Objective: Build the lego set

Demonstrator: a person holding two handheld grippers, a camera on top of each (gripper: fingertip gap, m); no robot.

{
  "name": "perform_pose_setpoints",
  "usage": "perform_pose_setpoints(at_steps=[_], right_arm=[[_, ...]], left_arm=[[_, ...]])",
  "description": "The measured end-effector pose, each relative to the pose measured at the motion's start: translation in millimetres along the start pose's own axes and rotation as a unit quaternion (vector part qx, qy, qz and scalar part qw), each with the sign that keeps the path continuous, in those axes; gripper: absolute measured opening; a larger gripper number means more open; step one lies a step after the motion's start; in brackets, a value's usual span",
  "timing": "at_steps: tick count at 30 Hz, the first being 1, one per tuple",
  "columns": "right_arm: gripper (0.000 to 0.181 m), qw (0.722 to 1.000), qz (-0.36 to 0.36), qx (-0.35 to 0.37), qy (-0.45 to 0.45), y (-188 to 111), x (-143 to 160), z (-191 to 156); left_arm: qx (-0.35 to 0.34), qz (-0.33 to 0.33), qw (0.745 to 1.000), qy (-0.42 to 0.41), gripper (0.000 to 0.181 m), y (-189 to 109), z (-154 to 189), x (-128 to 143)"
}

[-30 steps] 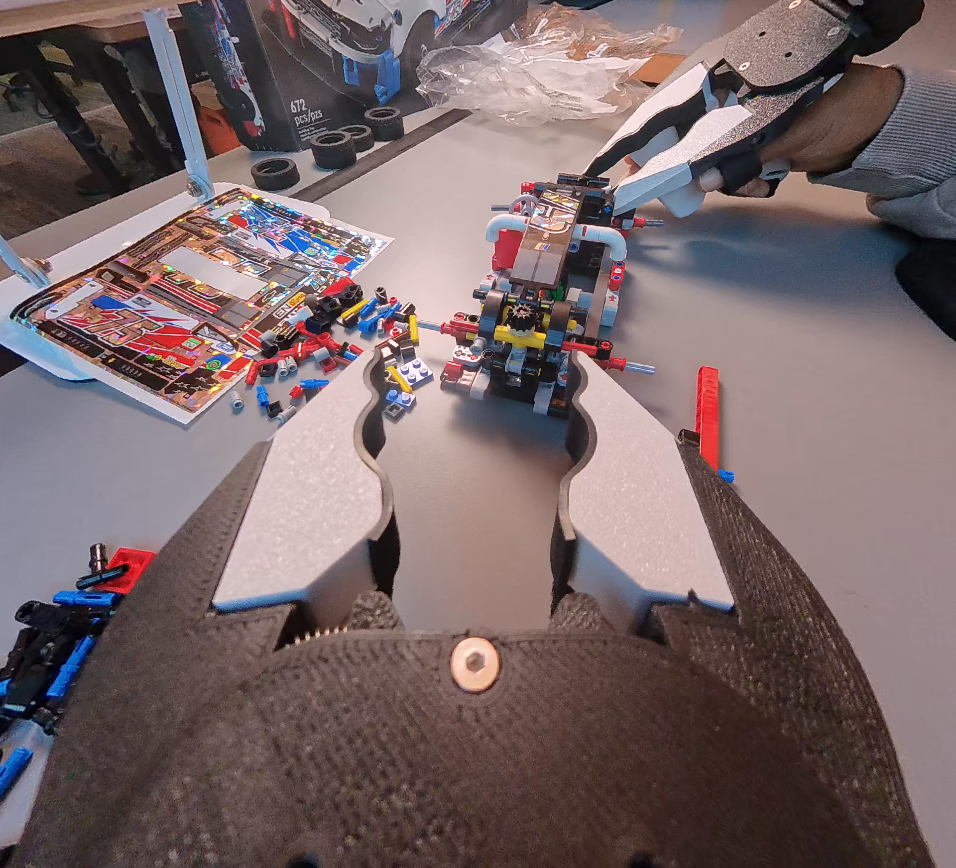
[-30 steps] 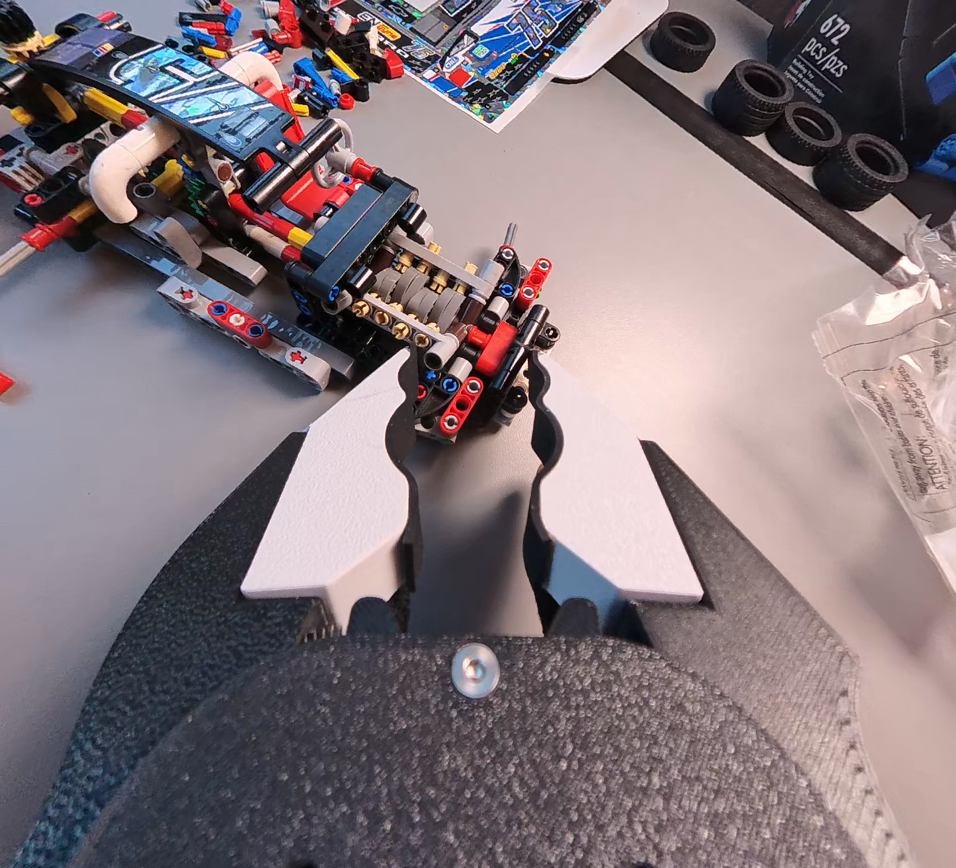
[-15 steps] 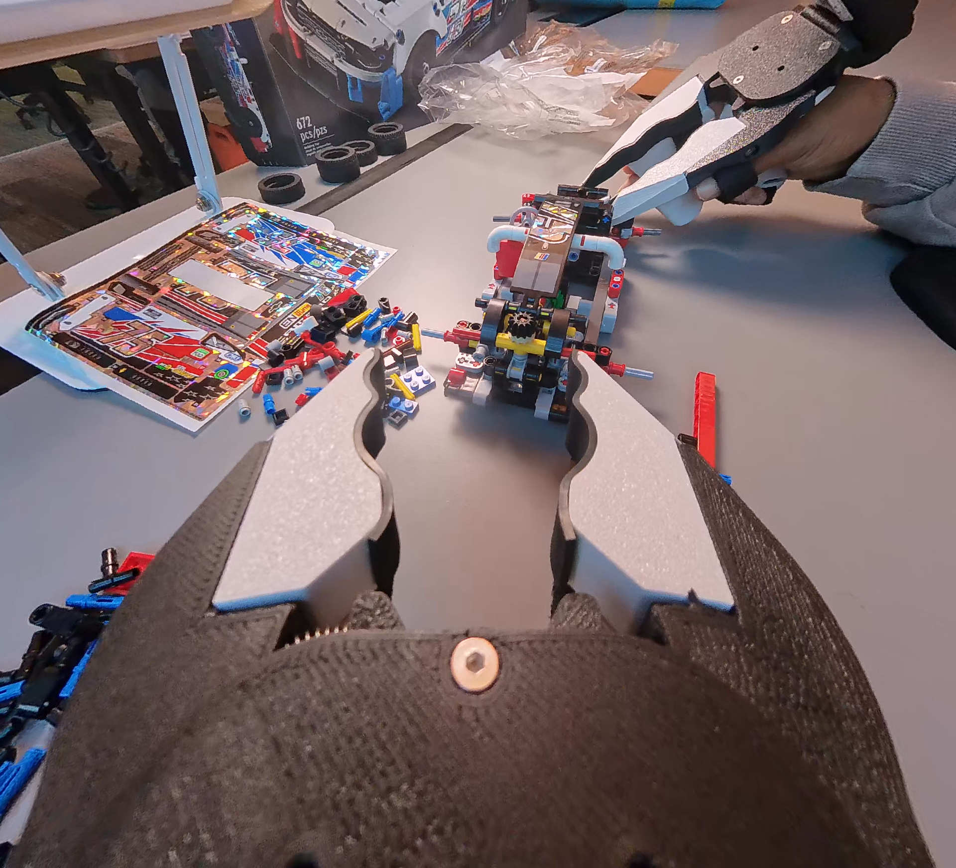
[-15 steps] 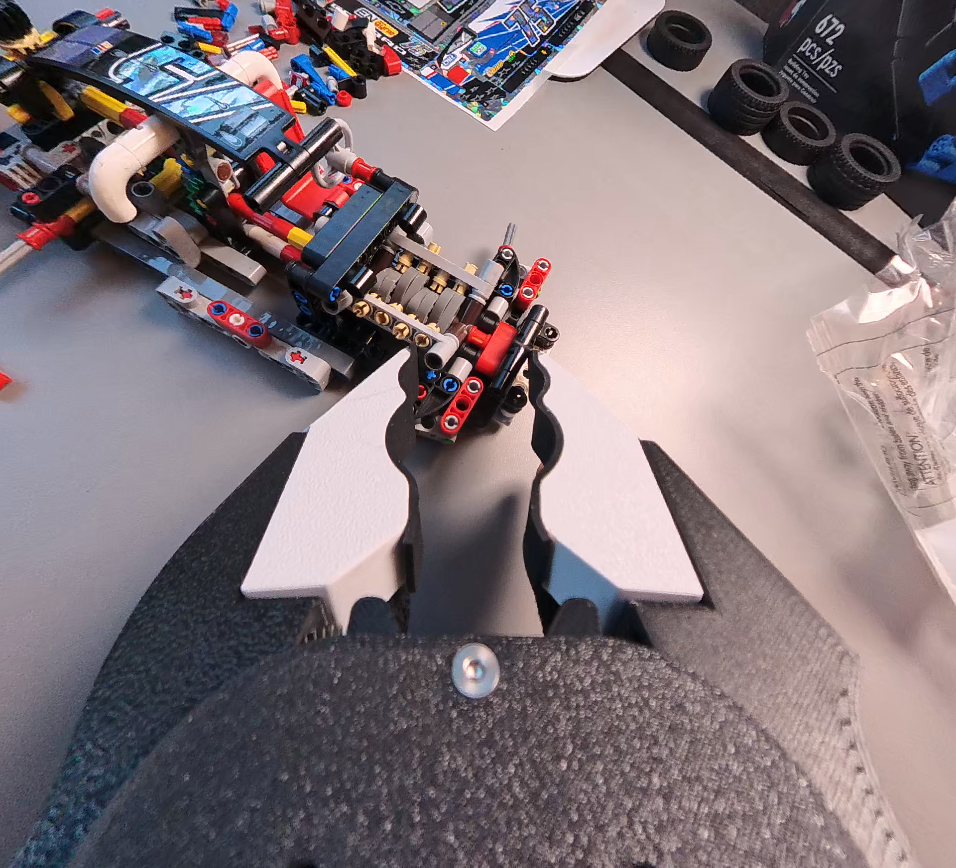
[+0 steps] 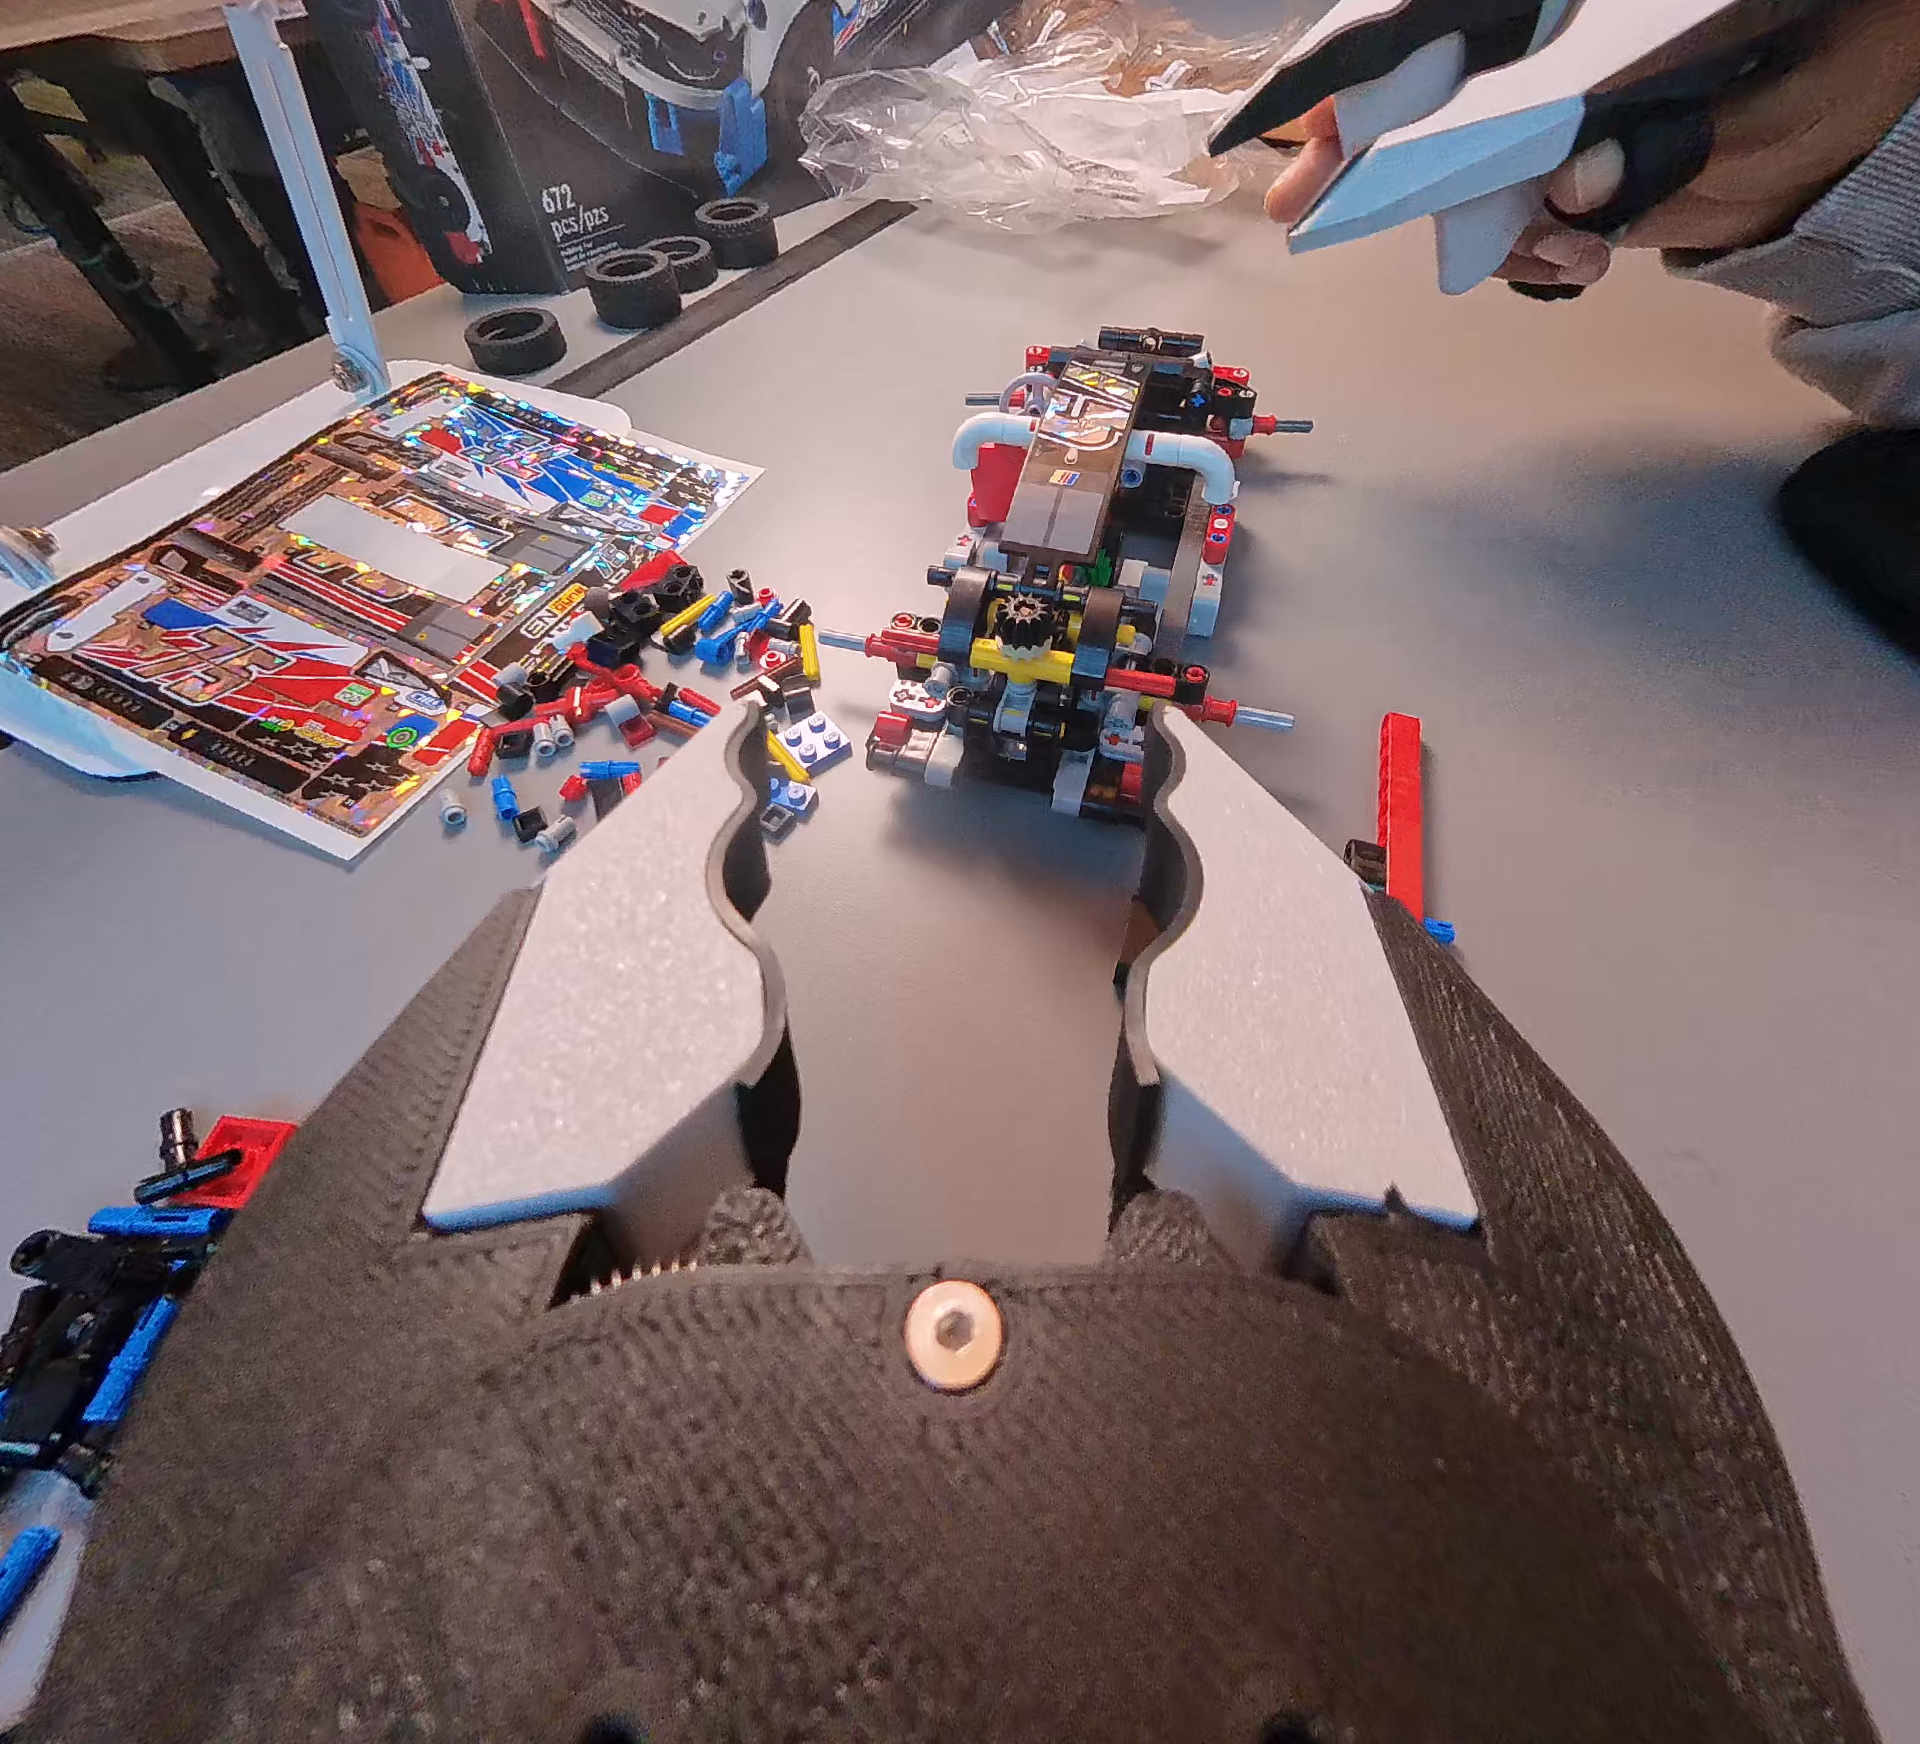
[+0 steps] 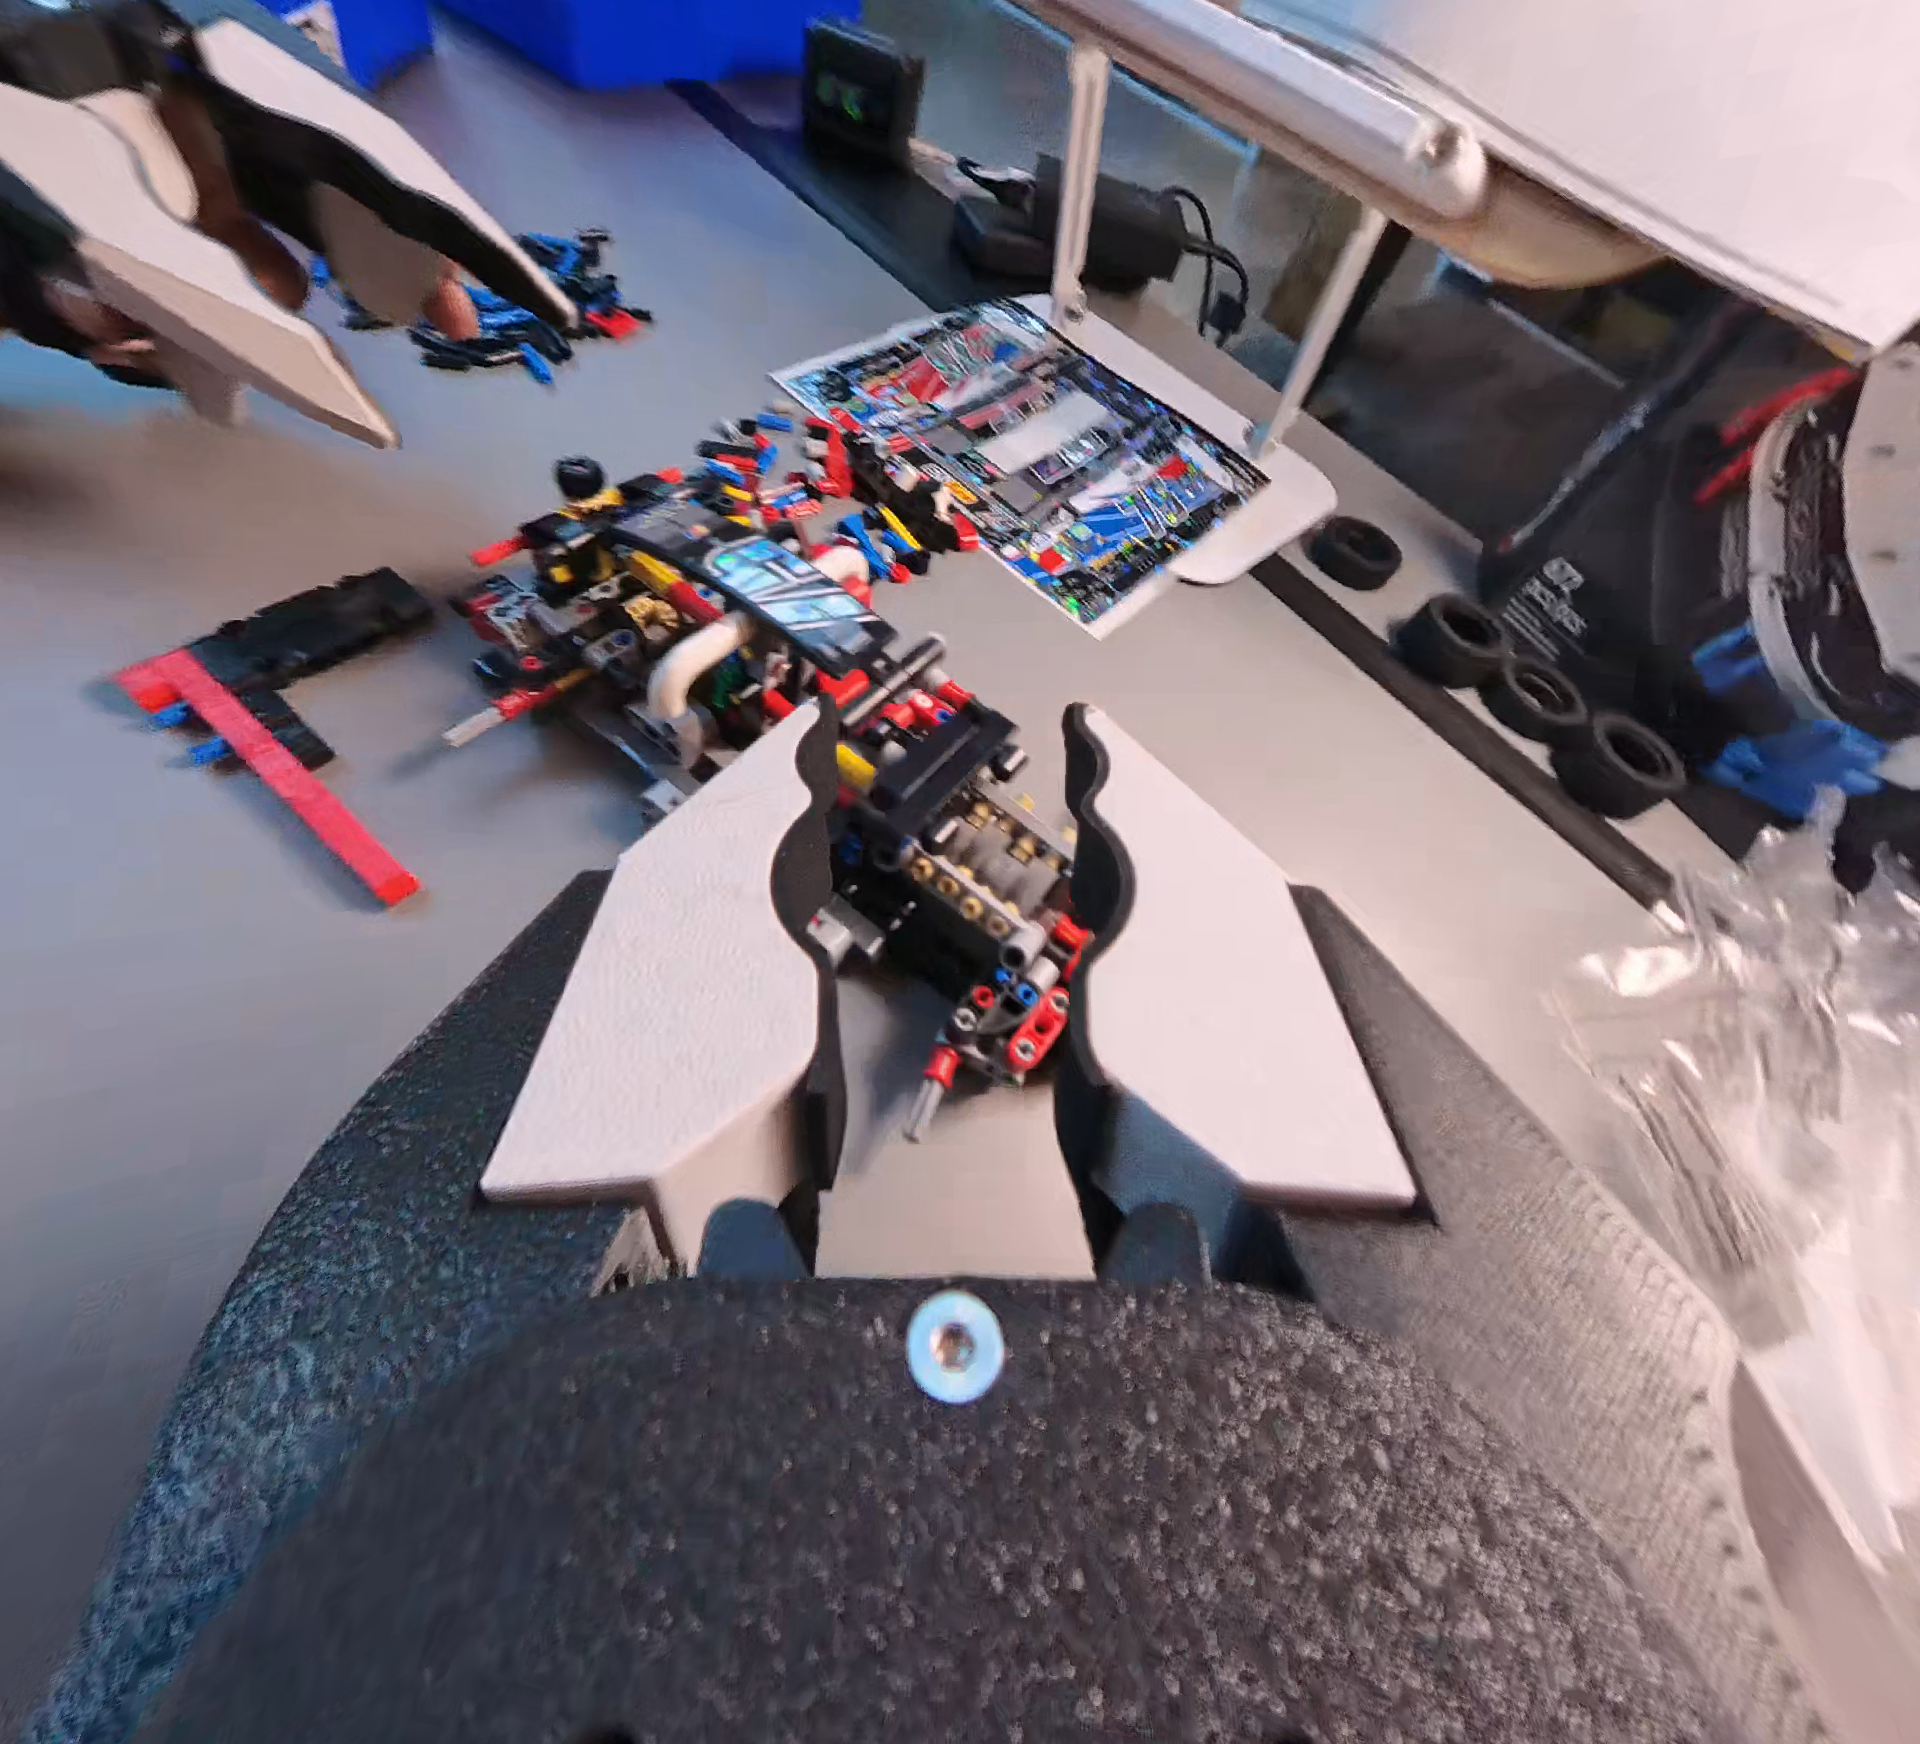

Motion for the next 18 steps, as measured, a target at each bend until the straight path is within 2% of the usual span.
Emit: perform_pose_setpoints(at_steps=[6,10,14,18], right_arm=[[0.037,0.989,0.006,-0.093,-0.112,4,6,-48],[0.033,0.979,0.004,-0.162,-0.125,4,10,-71],[0.031,0.961,-0.038,-0.233,-0.146,5,24,-95],[0.03,0.945,-0.07,-0.274,-0.164,7,33,-113]], left_arm=[[0.004,-0.015,1.0,0.004,0.071,-3,-1,3],[0.011,-0.031,0.999,0.016,0.071,-6,-2,4],[0.021,-0.045,0.999,0.022,0.071,-7,-2,8],[0.028,-0.05,0.998,0.021,0.071,-7,-2,9]])
Point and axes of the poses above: each gripper's, where its closed fingertips meet, y out along the fingers, x out of its underside, z = x × y across the jaws, the point moved 7 cm from there along -y, back along the fingers, and after that the axes turned 11 degrees about x, right-handed, at the moved point
